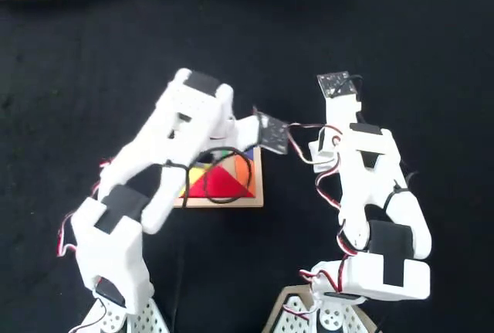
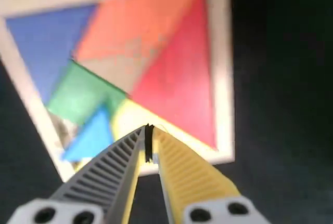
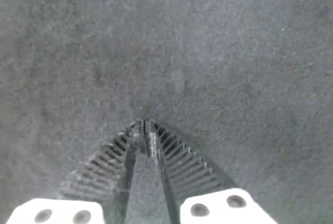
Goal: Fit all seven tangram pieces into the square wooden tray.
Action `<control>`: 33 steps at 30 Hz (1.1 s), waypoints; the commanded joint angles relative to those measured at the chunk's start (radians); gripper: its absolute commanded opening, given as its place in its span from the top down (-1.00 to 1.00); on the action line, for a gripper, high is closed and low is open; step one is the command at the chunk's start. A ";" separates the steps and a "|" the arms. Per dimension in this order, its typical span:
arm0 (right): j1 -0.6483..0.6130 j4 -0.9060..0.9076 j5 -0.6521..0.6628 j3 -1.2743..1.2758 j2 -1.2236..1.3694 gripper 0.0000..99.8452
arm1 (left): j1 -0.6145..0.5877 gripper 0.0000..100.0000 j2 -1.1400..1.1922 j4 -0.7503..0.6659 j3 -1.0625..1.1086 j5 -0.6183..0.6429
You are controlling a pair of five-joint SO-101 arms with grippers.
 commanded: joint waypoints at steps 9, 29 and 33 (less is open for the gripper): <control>0.008 -0.017 0.009 -0.004 -0.035 0.98 | -0.027 0.94 0.124 -0.124 -0.082 0.051; 0.008 -0.017 0.009 -0.004 -0.035 0.98 | -0.074 0.94 0.169 -0.123 -0.236 0.054; 0.008 -0.017 0.009 -0.004 -0.035 0.98 | -0.107 0.94 0.106 -0.015 -0.309 0.078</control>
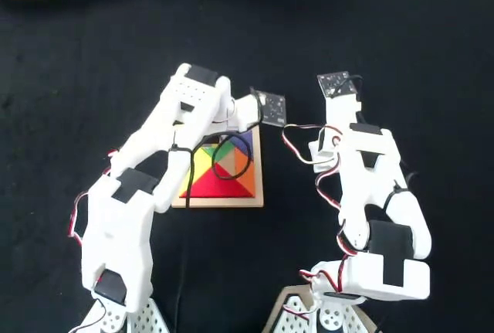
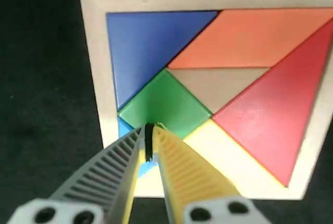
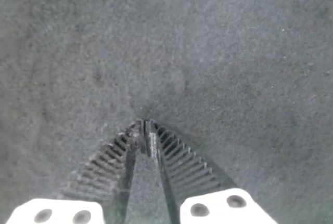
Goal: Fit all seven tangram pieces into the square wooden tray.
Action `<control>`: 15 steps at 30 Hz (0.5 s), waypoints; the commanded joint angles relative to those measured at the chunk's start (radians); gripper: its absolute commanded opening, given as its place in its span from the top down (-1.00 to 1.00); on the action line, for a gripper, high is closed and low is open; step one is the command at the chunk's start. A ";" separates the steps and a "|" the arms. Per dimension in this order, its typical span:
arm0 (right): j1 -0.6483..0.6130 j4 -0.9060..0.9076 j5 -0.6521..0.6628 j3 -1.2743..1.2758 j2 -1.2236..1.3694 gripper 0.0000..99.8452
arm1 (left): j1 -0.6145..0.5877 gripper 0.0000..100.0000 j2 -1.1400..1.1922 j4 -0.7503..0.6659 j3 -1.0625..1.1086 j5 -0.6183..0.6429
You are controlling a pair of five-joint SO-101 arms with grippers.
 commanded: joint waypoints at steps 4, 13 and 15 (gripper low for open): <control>0.008 -0.017 0.009 -0.004 -0.035 0.98 | -0.107 0.94 -0.104 0.094 -0.114 0.011; 0.008 -0.017 0.009 -0.002 -0.035 0.98 | -0.108 0.94 0.069 -0.005 -0.071 0.017; 0.008 -0.017 0.009 -0.002 -0.035 0.98 | -0.090 0.94 0.060 0.029 -0.081 0.018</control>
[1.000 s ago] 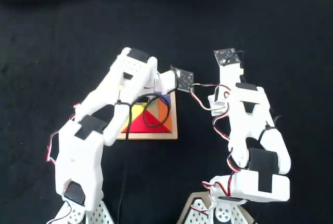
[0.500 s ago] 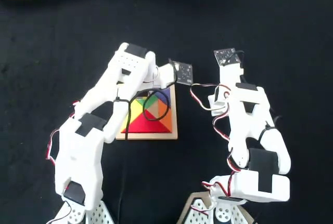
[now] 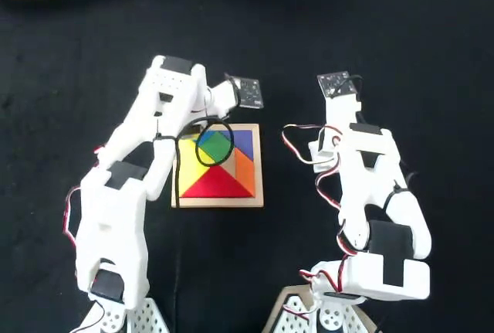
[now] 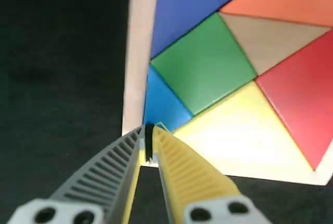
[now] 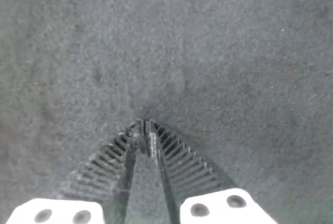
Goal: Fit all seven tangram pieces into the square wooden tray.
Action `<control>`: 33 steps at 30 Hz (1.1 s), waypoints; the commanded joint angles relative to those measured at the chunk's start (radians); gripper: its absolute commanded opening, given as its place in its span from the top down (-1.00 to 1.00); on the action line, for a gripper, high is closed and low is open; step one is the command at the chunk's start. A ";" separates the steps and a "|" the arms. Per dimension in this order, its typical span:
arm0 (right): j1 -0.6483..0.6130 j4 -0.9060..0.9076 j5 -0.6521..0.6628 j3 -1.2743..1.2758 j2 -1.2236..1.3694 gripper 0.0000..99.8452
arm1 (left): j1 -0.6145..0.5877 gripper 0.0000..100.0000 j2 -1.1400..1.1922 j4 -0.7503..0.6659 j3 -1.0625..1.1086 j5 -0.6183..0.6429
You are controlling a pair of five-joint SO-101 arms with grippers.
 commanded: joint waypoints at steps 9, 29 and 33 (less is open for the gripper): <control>0.008 -0.017 0.009 -0.002 -0.035 0.98 | -0.008 0.94 -0.121 0.063 -0.117 0.110; -0.311 0.373 -0.166 -0.677 0.392 0.98 | -0.165 0.94 -0.207 -0.460 0.364 1.237; -0.358 0.379 -0.161 -0.763 0.503 0.98 | -0.124 0.94 -0.203 -0.417 0.366 1.243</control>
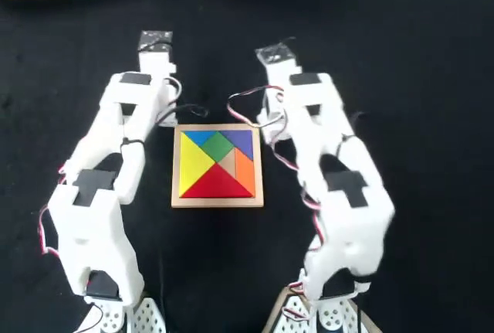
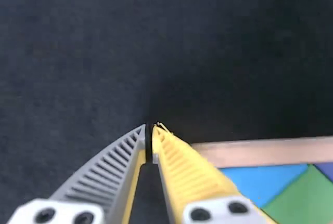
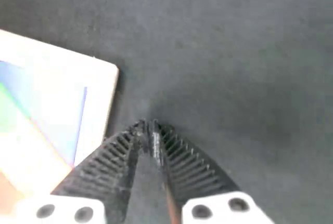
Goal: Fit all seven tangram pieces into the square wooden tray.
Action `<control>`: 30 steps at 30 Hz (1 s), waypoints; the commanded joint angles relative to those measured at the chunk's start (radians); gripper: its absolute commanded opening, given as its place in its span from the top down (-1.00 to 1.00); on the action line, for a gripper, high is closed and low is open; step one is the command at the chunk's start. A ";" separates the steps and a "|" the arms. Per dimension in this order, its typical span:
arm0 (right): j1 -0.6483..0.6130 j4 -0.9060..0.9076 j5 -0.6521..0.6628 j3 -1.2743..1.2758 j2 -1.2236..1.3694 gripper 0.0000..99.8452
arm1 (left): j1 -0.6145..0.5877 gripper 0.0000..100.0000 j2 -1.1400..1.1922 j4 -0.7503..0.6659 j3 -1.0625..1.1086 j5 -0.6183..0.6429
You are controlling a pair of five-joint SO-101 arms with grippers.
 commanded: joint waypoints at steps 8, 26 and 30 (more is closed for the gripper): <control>-0.103 0.006 -0.009 -0.111 0.056 0.98 | 0.061 0.94 -0.034 0.080 0.039 0.009; -0.124 -0.021 -0.009 -0.116 0.050 0.98 | -0.051 0.94 -0.166 0.087 0.047 0.080; -0.069 0.032 -0.009 -0.147 0.013 0.98 | -0.111 0.94 -0.192 0.092 -0.012 0.081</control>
